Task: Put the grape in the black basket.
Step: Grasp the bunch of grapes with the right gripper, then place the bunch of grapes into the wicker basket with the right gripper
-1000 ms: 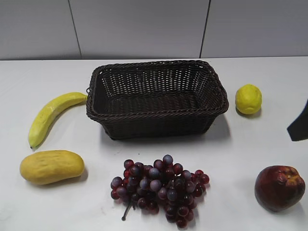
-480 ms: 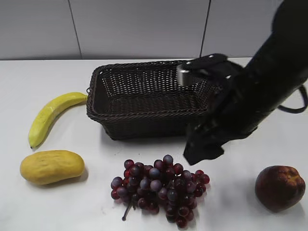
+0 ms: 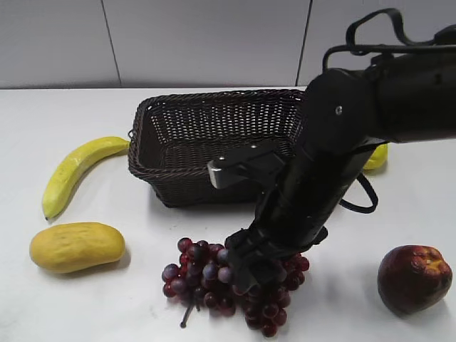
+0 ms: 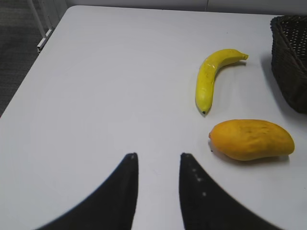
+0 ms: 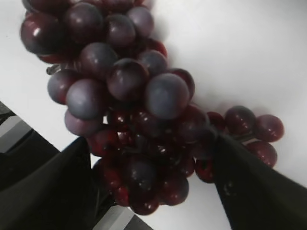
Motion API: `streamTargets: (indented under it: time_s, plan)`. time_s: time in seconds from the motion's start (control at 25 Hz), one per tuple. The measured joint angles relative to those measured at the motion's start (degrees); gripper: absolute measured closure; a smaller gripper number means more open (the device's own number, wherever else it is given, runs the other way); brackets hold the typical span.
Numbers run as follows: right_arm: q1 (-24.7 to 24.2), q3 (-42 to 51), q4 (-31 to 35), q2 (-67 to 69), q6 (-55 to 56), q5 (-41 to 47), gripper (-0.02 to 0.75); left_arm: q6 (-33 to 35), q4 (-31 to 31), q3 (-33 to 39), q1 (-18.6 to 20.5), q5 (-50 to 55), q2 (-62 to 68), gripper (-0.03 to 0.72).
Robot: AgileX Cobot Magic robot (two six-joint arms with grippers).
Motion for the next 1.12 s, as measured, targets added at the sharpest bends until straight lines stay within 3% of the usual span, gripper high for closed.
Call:
streamTargets:
  time_s: [0.4,0.48,0.6,1.12]
  plan:
    - [0.0,-0.6,0.7,4.6,-0.6,-0.7,0.176,0.0,0.0,0.0,0.0,0.0,0.0,0.456]
    - [0.0,-0.8,0.7,4.6,-0.8,-0.6,0.283,0.0,0.0,0.0,0.0,0.0,0.0,0.456]
    - [0.0,-1.1,1.2,4.5,-0.9,-0.1,0.516,0.0,0.0,0.0,0.0,0.0,0.0,0.457]
    - [0.0,-1.0,1.1,-5.2,-1.1,3.2,0.535,0.0,0.0,0.0,0.0,0.0,0.0,0.457]
